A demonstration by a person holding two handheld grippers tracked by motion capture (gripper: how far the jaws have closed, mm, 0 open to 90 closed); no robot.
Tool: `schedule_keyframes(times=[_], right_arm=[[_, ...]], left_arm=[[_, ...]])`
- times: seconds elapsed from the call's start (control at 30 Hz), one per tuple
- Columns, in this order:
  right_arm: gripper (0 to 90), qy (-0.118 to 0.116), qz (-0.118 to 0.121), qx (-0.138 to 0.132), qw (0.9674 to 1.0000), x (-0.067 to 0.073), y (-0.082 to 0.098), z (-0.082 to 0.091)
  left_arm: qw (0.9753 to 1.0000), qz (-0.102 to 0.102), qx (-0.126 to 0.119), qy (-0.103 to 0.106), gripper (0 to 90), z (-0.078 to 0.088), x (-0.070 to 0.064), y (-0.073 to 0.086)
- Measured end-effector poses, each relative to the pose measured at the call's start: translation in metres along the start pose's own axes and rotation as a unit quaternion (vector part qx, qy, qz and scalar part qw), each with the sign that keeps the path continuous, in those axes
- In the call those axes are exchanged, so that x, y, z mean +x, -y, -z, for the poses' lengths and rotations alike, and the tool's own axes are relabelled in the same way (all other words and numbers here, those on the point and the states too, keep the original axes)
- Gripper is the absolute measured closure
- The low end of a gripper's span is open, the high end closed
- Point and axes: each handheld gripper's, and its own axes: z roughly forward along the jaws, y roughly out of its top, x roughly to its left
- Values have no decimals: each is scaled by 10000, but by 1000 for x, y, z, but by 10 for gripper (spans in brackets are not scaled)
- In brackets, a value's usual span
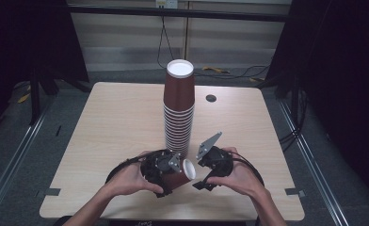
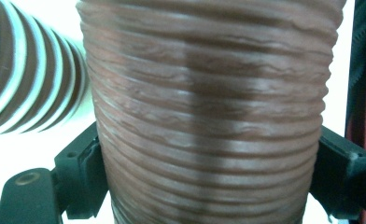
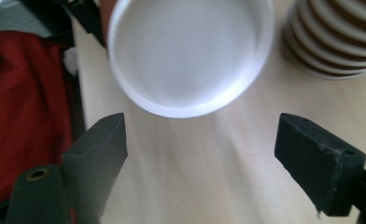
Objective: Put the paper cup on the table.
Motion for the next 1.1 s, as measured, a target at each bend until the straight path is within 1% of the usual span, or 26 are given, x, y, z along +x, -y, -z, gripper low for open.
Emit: schedule_keyframes(times=[0.03, 0.1, 0.13, 0.17, 0.23, 0.27, 0.3, 0.33, 0.37, 0.43, 0.47, 0.5, 0.53, 0.6, 0.67, 0.7, 0.73, 0.8, 0.83, 0.87, 0.9, 0.93, 0.97, 1.03, 1.07, 1.1], right_arm=[[167, -78, 6, 14, 10000, 0, 0, -1], [163, -48, 26, 33, 10000, 0, -1, -2], [160, -90, 49, -17, 9999, 0, -2, -3], [155, -111, 3, -6, 9999, 0, -2, -3], [155, -164, 38, -30, 9999, 0, -4, -4], [156, -207, 25, -30, 9998, 0, -5, -4], [160, -241, 1, -5, 9997, 1, -6, -5], [156, -269, 72, -45, 9996, 0, -7, -6], [156, -321, 26, -37, 9995, 0, -8, -7], [157, -352, 27, -78, 9993, 1, -9, -9], [161, -428, 14, -46, 9991, 0, -9, -9], [161, -438, -6, -76, 9990, 1, -9, -9], [165, -477, 27, -104, 9988, 0, -10, -9], [171, -586, -50, -151, 9982, 0, -11, -8], [171, -618, -33, -168, 9979, 0, -12, -9], [172, -664, -45, -193, 9976, 0, -12, -9], [171, -689, -67, -187, 9974, 0, -13, -10], [169, -739, -105, -171, 9971, 0, -13, -10], [172, -773, -110, -178, 9968, 0, -13, -11], [168, -818, -153, -192, 9963, 0, -14, -11], [172, -870, -146, -215, 9959, 0, -14, -12], [177, -897, -152, -166, 9957, 0, -14, -12], [177, -922, -168, -200, 9954, 0, -14, -12], [178, -988, -140, -246, 9947, -1, -14, -12], [178, -1008, -121, -293, 9944, -2, -14, -12], [182, -1110, -177, -327, 9931, -2, -14, -13]], left_arm=[[10000, -22, 12, 27, 142, 0, 0, -1], [9999, -93, 53, 29, 141, -1, 0, -2], [10000, 31, -49, 52, 141, -2, -2, -3], [9999, -115, 64, 44, 141, -1, -2, -4], [10000, -61, -34, 64, 141, 0, -4, -6], [9998, -199, 60, 69, 141, 2, -3, -7], [9996, -265, 109, 23, 141, 3, -3, -8], [9998, -197, 13, 40, 141, 3, -5, -9], [9996, -274, -6, 36, 141, 3, -5, -10], [9993, -351, 161, -2, 141, 5, -7, -11], [9987, -465, 225, -12, 141, 5, -6, -12], [9993, -363, 127, 13, 141, 3, -7, -12], [9991, -400, 152, 9, 141, 3, -7, -12], [9990, -410, 181, 12, 141, 3, -8, -13], [9992, -370, 176, 7, 141, 2, -9, -13], [9997, -234, 87, -6, 141, 1, -12, -13], [9993, -339, 159, -37, 141, 2, -11, -14], [9988, -423, 237, -64, 142, 3, -11, -16], [9996, -258, 92, -56, 141, 0, -15, -15], [9988, -463, 175, -58, 142, 1, -13, -16], [9967, -734, 328, -86, 141, 3, -10, -18], [9990, -406, 166, -81, 142, 1, -16, -17], [9995, -309, 86, -52, 141, 0, -17, -17], [9986, -496, 177, -95, 141, 2, -16, -18], [9985, -515, 168, -63, 141, 2, -16, -18], [9981, -590, 169, -72, 141, 3, -16, -18]])
